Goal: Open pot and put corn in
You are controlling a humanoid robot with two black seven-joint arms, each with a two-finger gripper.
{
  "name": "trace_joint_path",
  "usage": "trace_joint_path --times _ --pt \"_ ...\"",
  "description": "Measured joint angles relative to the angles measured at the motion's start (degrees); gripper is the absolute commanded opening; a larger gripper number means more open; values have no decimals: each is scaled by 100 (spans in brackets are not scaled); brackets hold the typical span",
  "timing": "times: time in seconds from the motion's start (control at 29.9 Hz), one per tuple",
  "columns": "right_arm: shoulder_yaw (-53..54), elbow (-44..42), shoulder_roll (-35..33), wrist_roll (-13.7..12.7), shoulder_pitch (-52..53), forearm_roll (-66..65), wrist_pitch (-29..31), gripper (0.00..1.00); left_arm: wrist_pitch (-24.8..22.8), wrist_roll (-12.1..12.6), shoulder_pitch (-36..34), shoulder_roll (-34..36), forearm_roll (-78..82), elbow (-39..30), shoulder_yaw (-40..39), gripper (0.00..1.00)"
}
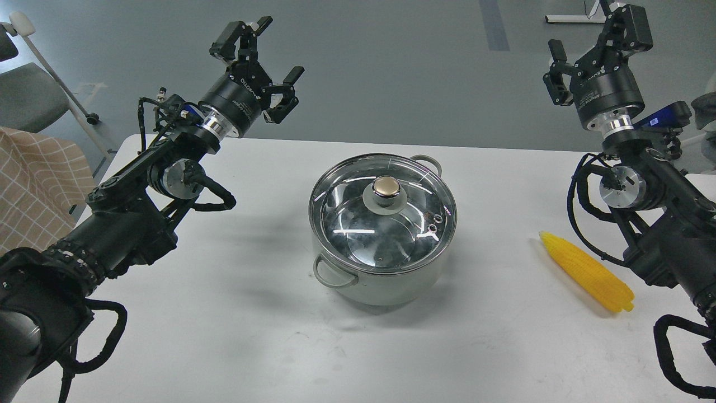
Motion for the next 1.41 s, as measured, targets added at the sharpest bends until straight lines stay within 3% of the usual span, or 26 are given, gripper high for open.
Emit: trace_joint_path --times 0.67,1.07,1.17,1.34,1.41 --pt "-8 -58 -23 0 -331 30 9 100 -11 -25 6 15 -10 226 214 98" --pt "-10 -313 -44 0 -293 25 -8 100 -4 -50 -64 26 -127 742 100 98" --pt "-10 -338 -83 0 -306 20 -7 100 157 -131 -68 5 -131 759 97 98" --pt "-11 -453 -93 0 -325 17 0 100 336 -711 -58 -96 -131 762 115 98" --pt "-11 -537 -95 0 -316 16 6 100 357 -797 -58 -153 -132 762 138 98"
